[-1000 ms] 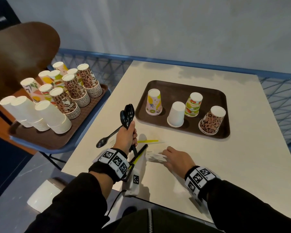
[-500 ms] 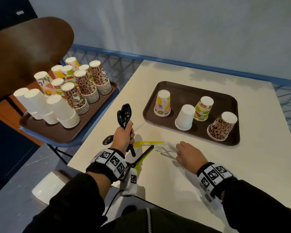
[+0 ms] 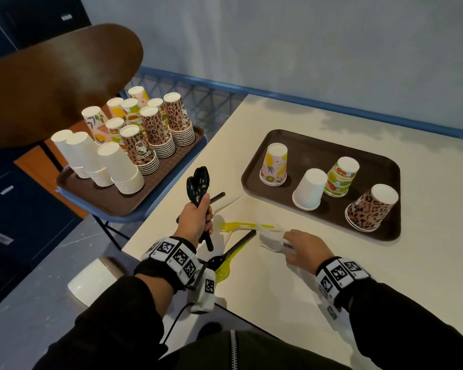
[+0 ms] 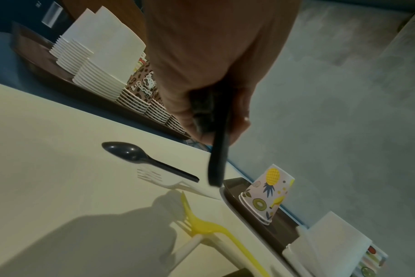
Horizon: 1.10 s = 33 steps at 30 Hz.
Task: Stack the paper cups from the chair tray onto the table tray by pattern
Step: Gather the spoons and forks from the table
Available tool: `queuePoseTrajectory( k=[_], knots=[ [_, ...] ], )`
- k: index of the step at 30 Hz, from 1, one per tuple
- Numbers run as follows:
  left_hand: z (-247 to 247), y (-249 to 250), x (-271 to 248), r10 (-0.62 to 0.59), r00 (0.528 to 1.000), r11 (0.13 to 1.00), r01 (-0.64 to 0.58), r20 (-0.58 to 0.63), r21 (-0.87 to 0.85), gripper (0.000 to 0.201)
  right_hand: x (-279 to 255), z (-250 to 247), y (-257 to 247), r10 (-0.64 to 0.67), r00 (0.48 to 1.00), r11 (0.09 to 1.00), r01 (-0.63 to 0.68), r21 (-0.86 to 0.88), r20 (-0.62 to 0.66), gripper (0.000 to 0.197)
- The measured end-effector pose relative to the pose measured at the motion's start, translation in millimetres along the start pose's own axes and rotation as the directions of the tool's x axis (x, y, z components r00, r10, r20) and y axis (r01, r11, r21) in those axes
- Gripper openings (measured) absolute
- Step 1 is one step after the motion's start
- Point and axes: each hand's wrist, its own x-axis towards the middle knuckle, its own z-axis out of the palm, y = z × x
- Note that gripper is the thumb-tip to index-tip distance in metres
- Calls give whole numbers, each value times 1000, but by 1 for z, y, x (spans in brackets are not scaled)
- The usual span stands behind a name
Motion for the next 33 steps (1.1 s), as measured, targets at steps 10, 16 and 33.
queuePoseTrajectory(
  k=[10,16,33],
  knots=[
    [-19,-2,-1,23,999,1000,-23,-42,-13,43,23,-12,-64,-391,920,919,391,45,-5,40],
    [-29,-3,3,11,998,1000,-10,-56,5,44,30,3,-76,-426,891,901,434,-19,155,32],
    [-27,-7,15,-31,999,1000,31,-28,4,43,46,-16,-44,-134,985,984,146,104,-112,44]
  ],
)
